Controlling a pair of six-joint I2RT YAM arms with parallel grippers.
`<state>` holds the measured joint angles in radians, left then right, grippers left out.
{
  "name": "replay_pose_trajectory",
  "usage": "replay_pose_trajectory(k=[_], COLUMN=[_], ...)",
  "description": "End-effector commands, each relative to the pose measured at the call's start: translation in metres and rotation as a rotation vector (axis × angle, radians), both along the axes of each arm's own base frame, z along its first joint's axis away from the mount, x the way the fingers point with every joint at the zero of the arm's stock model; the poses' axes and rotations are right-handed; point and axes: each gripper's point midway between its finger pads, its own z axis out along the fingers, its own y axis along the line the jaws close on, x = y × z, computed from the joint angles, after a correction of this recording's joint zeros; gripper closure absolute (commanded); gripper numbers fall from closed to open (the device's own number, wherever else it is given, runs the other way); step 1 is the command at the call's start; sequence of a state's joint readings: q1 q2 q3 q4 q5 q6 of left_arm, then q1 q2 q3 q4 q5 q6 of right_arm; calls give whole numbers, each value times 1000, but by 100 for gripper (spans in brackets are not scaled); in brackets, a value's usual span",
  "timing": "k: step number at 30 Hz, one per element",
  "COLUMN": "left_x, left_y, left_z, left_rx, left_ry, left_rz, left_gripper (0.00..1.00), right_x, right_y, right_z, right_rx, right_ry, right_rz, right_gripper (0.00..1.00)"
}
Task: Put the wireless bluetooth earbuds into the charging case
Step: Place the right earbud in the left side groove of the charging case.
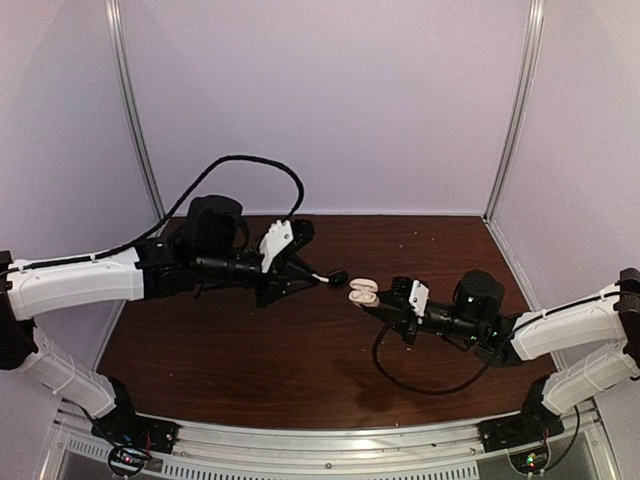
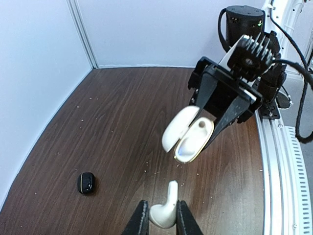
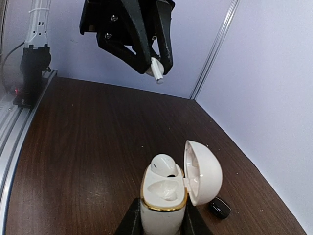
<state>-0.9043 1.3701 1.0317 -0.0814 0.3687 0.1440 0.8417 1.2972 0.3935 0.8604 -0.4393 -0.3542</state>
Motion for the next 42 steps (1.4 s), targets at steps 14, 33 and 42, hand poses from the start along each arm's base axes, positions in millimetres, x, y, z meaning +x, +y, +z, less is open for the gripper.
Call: replay_pose_trajectory(k=[14,33,42], left_x=[-23,-17,-6], left_y=[-35,-53,-54], left_z=[11,-9,-16], left_rx=[87,181,221], left_ry=[-46,-73,-83], left_rz=[-49,-25,18], left_gripper=[86,86,86], right_x=[1,-1,-1], right_y=[27,34,34], right_z=[8,6,5], right_rx=[-49,-60,-71], right_ry=[-62,-38,-41], right_rz=[-47,-49,-62], right_gripper=[100,100,100])
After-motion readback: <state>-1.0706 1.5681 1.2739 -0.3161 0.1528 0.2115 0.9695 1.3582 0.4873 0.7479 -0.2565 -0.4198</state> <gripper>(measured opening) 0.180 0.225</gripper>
